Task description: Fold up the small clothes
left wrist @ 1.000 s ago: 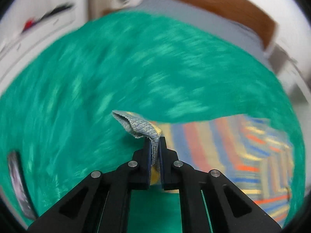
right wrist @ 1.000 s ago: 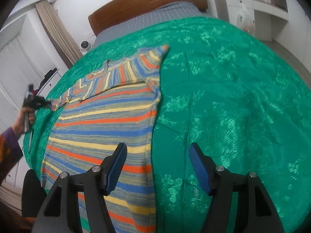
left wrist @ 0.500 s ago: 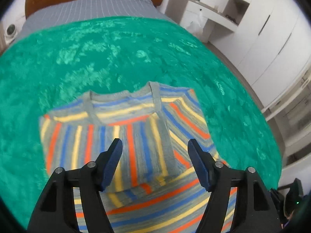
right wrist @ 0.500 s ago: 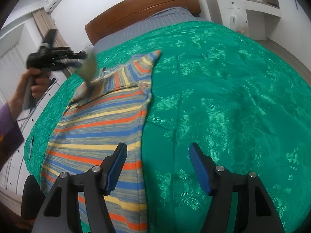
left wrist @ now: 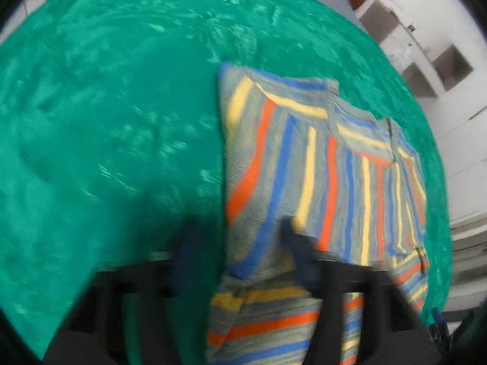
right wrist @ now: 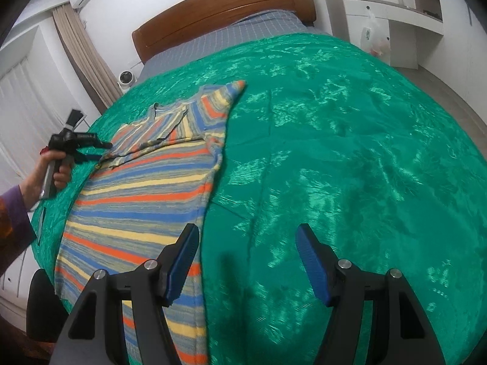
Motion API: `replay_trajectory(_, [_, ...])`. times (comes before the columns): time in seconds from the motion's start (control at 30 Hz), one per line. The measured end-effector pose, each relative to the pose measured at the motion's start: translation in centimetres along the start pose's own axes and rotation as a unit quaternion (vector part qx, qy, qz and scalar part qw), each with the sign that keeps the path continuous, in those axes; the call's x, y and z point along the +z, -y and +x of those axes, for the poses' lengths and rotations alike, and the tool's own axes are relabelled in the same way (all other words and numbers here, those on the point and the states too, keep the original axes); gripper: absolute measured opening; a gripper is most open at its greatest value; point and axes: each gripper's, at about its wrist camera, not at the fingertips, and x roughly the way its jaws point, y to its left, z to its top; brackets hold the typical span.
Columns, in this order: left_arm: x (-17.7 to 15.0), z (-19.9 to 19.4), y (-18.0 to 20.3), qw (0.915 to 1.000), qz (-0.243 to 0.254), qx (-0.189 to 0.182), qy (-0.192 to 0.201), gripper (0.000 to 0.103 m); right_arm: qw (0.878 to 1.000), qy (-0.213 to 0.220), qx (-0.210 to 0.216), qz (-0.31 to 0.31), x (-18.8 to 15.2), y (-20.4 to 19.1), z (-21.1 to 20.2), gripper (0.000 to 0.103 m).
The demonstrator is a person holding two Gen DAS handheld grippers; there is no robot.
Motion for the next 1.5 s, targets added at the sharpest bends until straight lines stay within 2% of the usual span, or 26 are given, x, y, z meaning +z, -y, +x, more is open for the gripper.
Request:
replay_trajectory(0.03, [-0.3,-0.2,0.5,0.9997,0.016,0.019,0.006,0.004,1.000,-0.003,-0.001,-0.005,0.0,-0.3,0.2,0.066])
replay_trajectory(0.1, [-0.8,-0.6,1.1,0.9971,0.030,0.064,0.029,0.004,1.000,-0.008,-0.008,-0.018,0.1,-0.9,0.4,0.066])
replay_trajectory(0.23, [-1.4,-0.3,0.6,0.9969,0.012,0.069,0.036,0.005,0.999,-0.023,-0.025,-0.037,0.3,-1.0,1.2,0.066])
replay_trajectory(0.33, [-1.8,-0.4,0.3,0.9961,0.022,0.075,0.040,0.015,0.998,-0.029,-0.033,-0.050,1.7,-1.1,1.9,0.066])
replay_trajectory(0.43, [-2.3,-1.1,0.3,0.9948,0.024,0.086,0.048,0.047,0.996,-0.041,-0.038,-0.075,4.4,-1.7,3.5,0.066])
replay_trajectory(0.47, [-3.2,-2.1,-0.2,0.9941,0.025,0.090,0.055,0.054,0.995,-0.043,-0.037,-0.084,5.4,-1.9,4.1,0.066])
replay_trajectory(0.6, [-3.8,-2.2,-0.2,0.9921,0.046,0.097,0.064,0.061,0.989,-0.064,-0.034,-0.127,9.4,-3.6,8.2,0.066])
replay_trajectory(0.73, [-4.8,-1.3,0.5,0.9872,0.079,0.125,0.061,0.066,0.982,-0.073,-0.030,-0.173,10.9,-6.2,12.3,0.066])
replay_trajectory(0.8, [-5.2,-0.9,0.4,0.9851,0.087,0.134,0.063,0.069,0.978,-0.085,-0.065,-0.182,10.9,-6.2,14.5,0.065])
replay_trajectory(0.83, [-5.4,-1.0,0.3,0.9845,0.089,0.135,0.068,0.071,0.973,-0.112,-0.097,-0.179,10.8,-5.5,16.0,0.065])
replay_trajectory(0.93, [-6.1,-1.7,-0.6,0.9857,0.080,0.126,0.078,0.075,0.979,-0.107,-0.110,-0.137,11.1,-2.9,15.7,0.066])
replay_trajectory(1.07, [-6.5,-2.8,-1.1,0.9878,0.077,0.108,0.081,0.076,0.982,-0.134,-0.062,-0.118,11.9,-2.8,14.0,0.066])
replay_trajectory(1.17, [-6.0,-4.2,-1.3,0.9893,0.071,0.082,0.098,0.076,0.984,-0.117,-0.036,-0.130,14.2,-3.9,12.1,0.066])
replay_trajectory(1.23, [-5.3,-4.5,-1.3,0.9884,0.066,0.086,0.107,0.076,0.986,-0.111,-0.024,-0.122,17.0,-4.5,13.0,0.066])
replay_trajectory(1.3, [-4.9,-4.6,-1.4,0.9882,0.055,0.089,0.112,0.076,0.985,-0.129,-0.002,-0.113,18.6,-5.1,15.1,0.066])
replay_trajectory(1.37, [-5.2,-4.5,-1.6,0.9889,0.049,0.085,0.112,0.076,0.981,-0.160,0.006,-0.108,19.9,-5.9,18.8,0.061])
replay_trajectory(1.4, [-5.5,-4.5,-1.8,0.9889,0.048,0.086,0.111,0.076,0.979,-0.173,0.000,-0.105,20.2,-5.8,20.9,0.049])
replay_trajectory(1.43, [-6.0,-4.4,-2.0,0.9887,0.049,0.090,0.110,0.076,0.977,-0.187,-0.006,-0.099,20.3,-5.5,22.5,0.023])
replay_trajectory(1.47, [-6.3,-4.5,-2.3,0.9886,0.049,0.093,0.108,0.076,0.977,-0.190,-0.010,-0.095,20.3,-5.4,23.2,0.005])
replay_trajectory(1.5, [-6.8,-4.7,-2.8,0.9886,0.048,0.095,0.107,0.076,0.978,-0.186,-0.008,-0.089,20.3,-5.0,23.4,0.004])
